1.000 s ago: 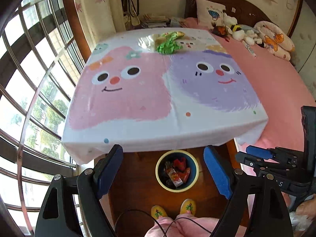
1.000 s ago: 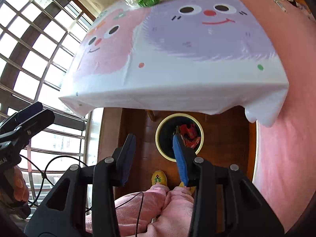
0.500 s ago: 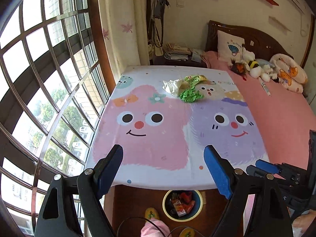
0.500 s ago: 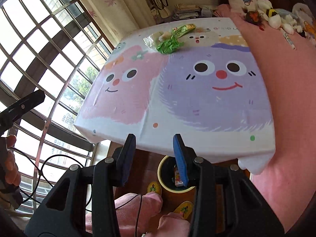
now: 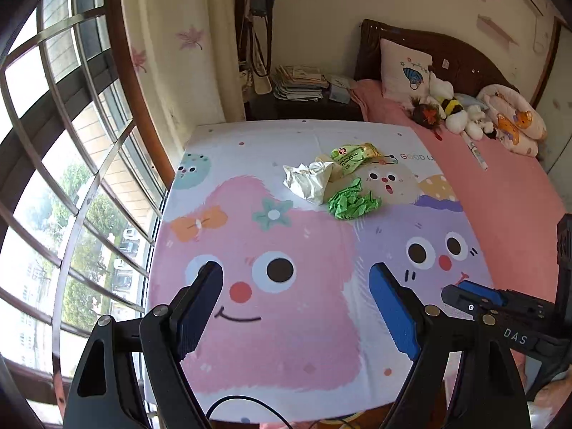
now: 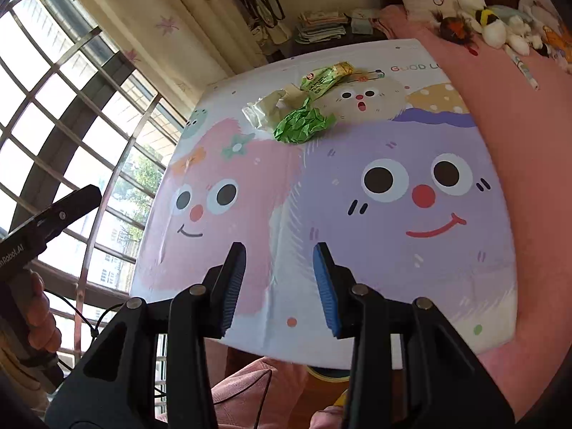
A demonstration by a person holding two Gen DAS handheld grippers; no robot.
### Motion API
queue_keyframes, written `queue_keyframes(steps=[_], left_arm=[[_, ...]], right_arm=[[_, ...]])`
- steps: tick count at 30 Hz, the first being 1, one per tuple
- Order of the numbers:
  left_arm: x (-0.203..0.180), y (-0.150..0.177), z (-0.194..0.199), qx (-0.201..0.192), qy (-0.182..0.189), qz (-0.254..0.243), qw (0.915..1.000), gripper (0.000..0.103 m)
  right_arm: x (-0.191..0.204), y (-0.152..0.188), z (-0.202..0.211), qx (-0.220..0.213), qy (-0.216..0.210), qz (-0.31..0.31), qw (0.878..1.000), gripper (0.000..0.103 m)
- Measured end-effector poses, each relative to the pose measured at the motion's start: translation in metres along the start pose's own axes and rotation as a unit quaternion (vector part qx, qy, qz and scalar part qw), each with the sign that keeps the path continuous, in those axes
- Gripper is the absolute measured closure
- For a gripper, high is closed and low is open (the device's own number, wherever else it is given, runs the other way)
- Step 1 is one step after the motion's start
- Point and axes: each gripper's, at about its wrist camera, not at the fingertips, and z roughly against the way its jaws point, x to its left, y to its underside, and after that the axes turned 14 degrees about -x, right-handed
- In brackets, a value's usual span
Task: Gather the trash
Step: 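Raise both tools back toward the table, then grasp the white tissue with the left tool while the right tool grasps the green wrapper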
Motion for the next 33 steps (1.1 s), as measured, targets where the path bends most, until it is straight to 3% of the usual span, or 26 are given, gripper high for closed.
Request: queue_keyframes(steps=[5,11,18,24,27,33], left_arm=[[0.016,-0.037,-0.086,0.024,0.03,-0.027,0.9989,0.018],[0.039,-0.062,-0.188,0.073,0.06,-0.016,0.9954,0.018],[0.049,-0.072,-0.264,0.1,0.084,-0.005,0.9914,0.018],[0.043,-0.076,-0.3,0.12,0.104,-0.006,0.9873,0.018],[0.038,-0.075,-0.314,0.135,0.112,-0.002,0.9844,0.018],[0.017,-0.068,-0.335,0.171,0.132,0.014,0.9763,0.018]], right_arm=[[-0.009,-0.041,-0.082,0.027,0.036,-0.082,0.996,0.067],[-0.018,-0.079,-0.182,0.043,0.067,-0.167,0.983,0.067],[-0.028,-0.097,-0.265,0.058,0.103,-0.208,0.971,0.067],[-0.032,-0.097,-0.307,0.069,0.12,-0.218,0.966,0.067],[-0.027,-0.101,-0.313,0.054,0.124,-0.192,0.972,0.067],[-0.021,-0.109,-0.299,0.036,0.117,-0.16,0.98,0.079]])
